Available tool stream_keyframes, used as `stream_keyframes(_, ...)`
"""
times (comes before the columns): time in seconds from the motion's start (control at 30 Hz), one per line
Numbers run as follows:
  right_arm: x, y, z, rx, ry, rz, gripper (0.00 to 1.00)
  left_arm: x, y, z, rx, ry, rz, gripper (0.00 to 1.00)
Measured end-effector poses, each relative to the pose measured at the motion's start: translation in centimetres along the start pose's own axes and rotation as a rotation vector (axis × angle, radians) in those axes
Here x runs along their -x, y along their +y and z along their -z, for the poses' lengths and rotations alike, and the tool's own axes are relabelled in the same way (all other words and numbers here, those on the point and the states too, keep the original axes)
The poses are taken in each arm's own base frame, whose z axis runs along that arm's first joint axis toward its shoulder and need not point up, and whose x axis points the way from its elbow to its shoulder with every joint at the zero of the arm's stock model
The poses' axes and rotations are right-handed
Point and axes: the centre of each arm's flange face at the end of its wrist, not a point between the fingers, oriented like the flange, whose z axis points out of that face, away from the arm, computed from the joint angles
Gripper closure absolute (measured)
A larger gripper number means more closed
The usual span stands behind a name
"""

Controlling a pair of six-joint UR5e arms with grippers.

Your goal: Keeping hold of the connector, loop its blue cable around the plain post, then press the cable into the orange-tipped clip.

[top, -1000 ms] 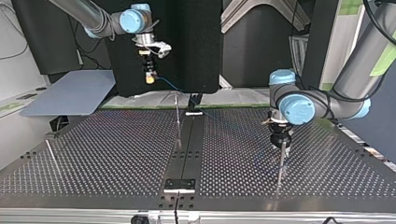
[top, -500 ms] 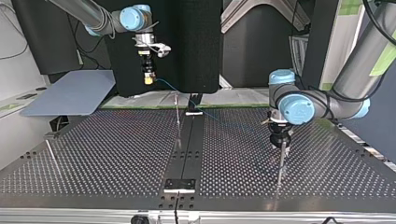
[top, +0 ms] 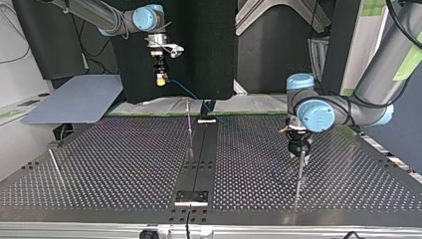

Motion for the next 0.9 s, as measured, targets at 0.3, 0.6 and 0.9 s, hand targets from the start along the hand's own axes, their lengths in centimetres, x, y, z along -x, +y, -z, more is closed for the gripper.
stream_keyframes(0.3, 0.1, 0.1, 0.0, 0.001, -0.001, 0.006, 1.00, -0.8, 1.3, 0.1, 0.000, 0.015, 0.088, 0.00)
stream_keyframes(0.6, 0.1, 0.1, 0.0, 0.000, -0.001, 0.008, 1.00, -1.3, 3.8, 0.0, 0.013, 0.021, 0.169, 0.00)
stream_keyframes(0.9, 0.1, 0.1, 0.0, -0.002, 0.001, 0.009, 1.00, -2.3, 6.1, 0.2, -0.014, 0.051, 0.255, 0.00)
